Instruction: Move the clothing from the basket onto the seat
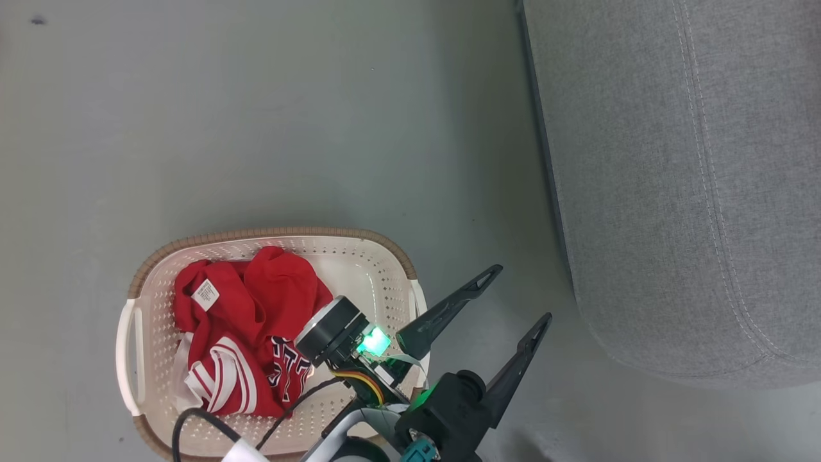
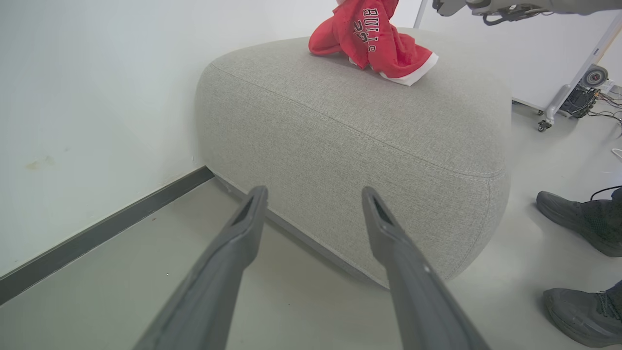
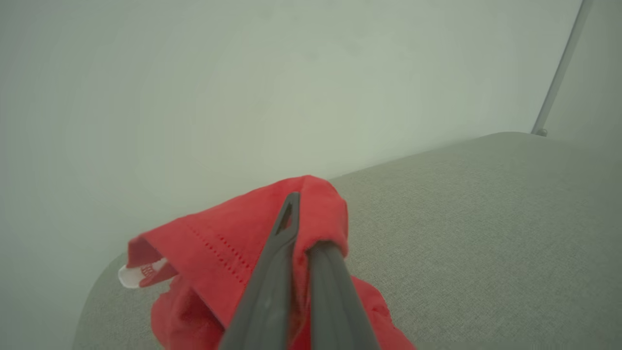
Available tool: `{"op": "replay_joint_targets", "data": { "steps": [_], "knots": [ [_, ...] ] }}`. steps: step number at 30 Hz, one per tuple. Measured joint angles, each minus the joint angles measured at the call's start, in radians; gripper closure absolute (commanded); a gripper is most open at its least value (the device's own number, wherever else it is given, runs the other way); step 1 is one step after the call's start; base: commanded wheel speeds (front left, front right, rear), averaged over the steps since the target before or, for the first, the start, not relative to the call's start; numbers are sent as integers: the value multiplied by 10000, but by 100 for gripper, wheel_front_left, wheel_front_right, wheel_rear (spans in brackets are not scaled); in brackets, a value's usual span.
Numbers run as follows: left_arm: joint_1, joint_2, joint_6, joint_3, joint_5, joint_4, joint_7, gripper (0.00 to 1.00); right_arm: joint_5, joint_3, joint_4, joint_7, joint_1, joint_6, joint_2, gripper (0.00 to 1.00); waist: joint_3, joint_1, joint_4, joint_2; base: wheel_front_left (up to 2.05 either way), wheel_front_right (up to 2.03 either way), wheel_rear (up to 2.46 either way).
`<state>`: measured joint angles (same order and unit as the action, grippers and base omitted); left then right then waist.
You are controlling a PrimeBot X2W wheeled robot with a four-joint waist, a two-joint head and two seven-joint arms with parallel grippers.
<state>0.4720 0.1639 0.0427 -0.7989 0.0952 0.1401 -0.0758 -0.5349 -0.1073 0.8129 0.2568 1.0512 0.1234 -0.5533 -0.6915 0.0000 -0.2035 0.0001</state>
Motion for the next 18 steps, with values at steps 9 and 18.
{"op": "replay_joint_targets", "data": {
  "steps": [9,18],
  "knots": [
    [130,-2,-10,56,0,-353,284,0,-35,-13,688,-2,-166,0,196,100,268,0,-17,0,0,0,0],
    [130,-105,-90,84,65,-658,652,0,31,63,1060,0,-293,0,194,0,861,0,36,-2,0,0,0]
  ]
}}
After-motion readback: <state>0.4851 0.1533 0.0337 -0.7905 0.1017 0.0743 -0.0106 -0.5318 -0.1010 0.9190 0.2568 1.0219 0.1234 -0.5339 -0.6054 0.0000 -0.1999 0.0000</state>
